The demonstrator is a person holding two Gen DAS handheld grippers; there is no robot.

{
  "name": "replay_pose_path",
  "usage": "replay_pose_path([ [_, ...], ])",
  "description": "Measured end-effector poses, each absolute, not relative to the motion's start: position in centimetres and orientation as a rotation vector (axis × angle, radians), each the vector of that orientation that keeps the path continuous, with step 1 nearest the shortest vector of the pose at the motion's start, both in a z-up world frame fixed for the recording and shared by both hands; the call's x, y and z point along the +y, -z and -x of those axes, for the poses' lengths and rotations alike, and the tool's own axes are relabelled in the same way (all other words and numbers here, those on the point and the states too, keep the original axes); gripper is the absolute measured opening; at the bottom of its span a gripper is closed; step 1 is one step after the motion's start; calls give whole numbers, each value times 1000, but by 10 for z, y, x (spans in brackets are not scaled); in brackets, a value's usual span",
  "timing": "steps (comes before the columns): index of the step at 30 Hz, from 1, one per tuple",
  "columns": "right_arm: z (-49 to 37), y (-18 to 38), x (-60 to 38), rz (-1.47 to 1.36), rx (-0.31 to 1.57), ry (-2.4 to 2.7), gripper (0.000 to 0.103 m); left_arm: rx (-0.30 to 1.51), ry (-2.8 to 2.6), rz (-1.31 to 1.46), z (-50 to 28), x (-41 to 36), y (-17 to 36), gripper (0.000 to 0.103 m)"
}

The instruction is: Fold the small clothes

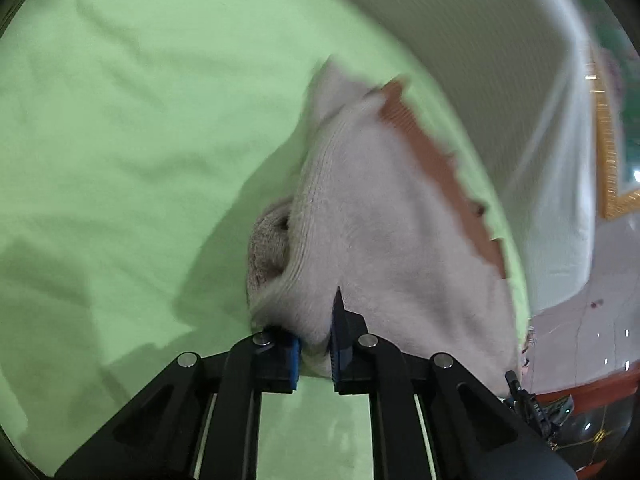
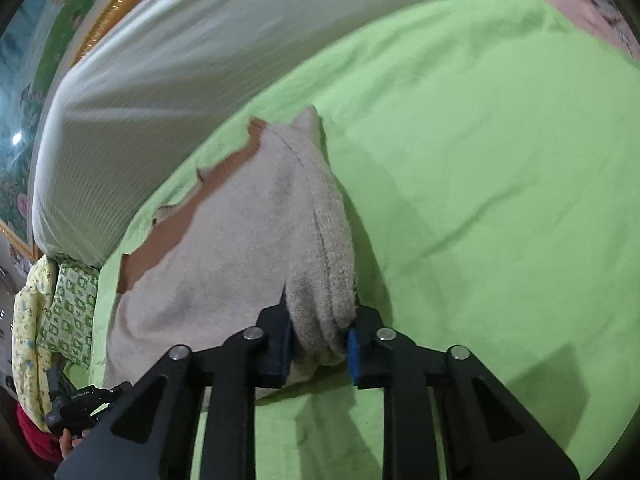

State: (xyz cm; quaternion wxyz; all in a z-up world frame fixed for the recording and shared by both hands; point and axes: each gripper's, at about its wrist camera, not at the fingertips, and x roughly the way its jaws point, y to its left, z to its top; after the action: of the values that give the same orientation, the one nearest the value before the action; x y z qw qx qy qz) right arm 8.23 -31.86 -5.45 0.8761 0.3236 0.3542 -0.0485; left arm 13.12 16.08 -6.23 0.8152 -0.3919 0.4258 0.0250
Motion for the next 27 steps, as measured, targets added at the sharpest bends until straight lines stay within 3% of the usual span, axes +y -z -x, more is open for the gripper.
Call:
replay_pose_path([
  [5, -56, 26, -334, -769, 647, 34, 15, 861, 5, 752, -106, 168, 31, 6],
  [11, -48, 60, -325, -717, 761, 90, 15, 969, -12, 669, -109, 160, 72, 8],
  [13, -53, 73, -322, -703, 809, 100, 19, 1005, -31, 669, -113, 159, 83, 13],
  [14, -54, 73, -320, -674, 814, 130, 29, 1006, -32, 686, -110, 160, 82, 15],
  [17, -47, 56, -320, -618, 783, 224, 44, 1005, -56, 689, -98, 163, 77, 34],
  [19, -37, 40, -322, -591, 732, 255, 46, 987, -62, 693, -77, 167, 72, 44],
  [27, -72, 11, -268, -472, 685, -1, 46, 884, -105, 522, -77, 142, 29, 50],
])
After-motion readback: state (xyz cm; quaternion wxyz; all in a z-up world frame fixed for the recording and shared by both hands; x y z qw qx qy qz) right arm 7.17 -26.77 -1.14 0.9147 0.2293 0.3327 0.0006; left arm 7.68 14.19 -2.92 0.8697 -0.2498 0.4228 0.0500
